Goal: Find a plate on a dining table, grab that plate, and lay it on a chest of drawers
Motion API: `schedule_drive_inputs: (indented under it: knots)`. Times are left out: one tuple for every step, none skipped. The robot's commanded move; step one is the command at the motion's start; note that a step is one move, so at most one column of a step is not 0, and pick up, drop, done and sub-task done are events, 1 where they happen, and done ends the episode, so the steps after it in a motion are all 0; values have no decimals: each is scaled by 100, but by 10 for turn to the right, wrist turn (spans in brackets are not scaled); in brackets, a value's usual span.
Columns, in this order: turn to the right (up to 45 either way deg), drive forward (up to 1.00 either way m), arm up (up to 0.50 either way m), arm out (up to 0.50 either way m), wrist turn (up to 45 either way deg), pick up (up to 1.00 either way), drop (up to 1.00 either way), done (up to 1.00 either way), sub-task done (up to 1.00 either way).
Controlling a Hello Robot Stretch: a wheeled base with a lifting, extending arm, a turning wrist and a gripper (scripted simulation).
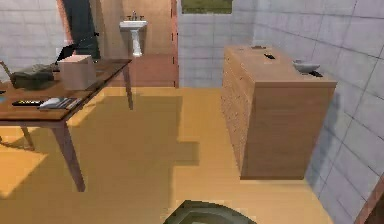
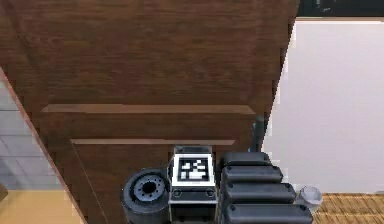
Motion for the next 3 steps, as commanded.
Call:
schedule_drive_inputs:
  knots:
    - [0,100,0,0,0,0,0,0,0]
    - [0,100,0,0,0,0,0,0,0]
    - [0,25,0,0,0,0,0,0,0]
